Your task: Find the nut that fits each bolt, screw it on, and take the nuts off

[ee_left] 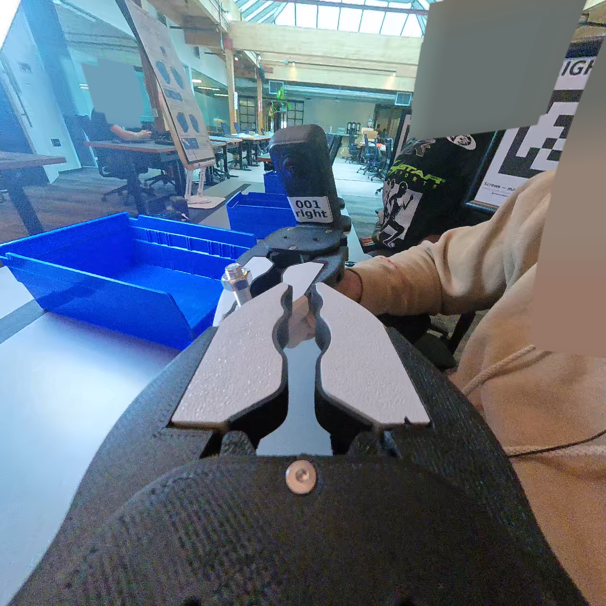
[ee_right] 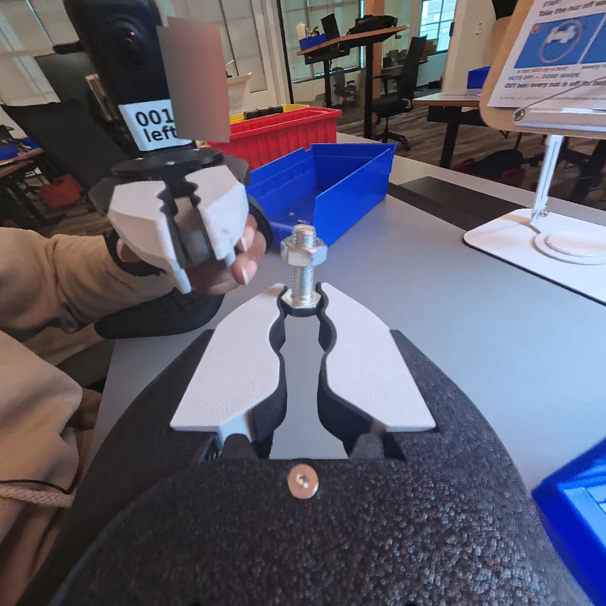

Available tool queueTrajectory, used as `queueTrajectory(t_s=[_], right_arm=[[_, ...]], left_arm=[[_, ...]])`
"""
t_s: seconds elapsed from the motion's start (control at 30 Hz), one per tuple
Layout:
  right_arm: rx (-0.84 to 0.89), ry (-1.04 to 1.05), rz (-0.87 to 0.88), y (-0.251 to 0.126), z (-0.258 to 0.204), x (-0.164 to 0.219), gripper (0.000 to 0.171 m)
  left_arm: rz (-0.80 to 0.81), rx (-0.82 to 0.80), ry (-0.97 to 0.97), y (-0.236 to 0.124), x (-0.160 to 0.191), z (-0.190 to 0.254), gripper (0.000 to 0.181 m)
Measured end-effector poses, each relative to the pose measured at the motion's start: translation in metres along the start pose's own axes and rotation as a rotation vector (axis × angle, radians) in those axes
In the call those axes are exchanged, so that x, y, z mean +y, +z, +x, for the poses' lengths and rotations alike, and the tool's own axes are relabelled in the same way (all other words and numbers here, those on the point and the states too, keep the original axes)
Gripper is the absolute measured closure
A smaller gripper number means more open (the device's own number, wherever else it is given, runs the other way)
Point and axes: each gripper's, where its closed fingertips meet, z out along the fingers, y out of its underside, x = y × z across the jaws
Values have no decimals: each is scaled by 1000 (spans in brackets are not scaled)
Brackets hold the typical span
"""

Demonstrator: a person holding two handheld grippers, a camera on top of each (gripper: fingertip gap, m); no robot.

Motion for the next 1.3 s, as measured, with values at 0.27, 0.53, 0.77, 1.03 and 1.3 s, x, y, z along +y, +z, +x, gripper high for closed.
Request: queueTrajectory(t_s=[0.27,0.53,0.77,1.03,1.3], right_arm=[[-38,-28,-20,6,-13,4,155],[-14,-14,-9,1,-5,1,155],[-6,-16,-17,3,-4,3,155],[-30,-45,-28,6,-13,5,155],[5,-32,-18,2,-3,2,155]], left_arm=[[-26,-125,-13,3,9,-23,140],[2,-116,25,-1,1,-19,152],[-3,-22,32,-1,-1,-2,177],[-9,-167,15,0,3,-28,140],[1,-123,41,-2,-3,-18,153]])
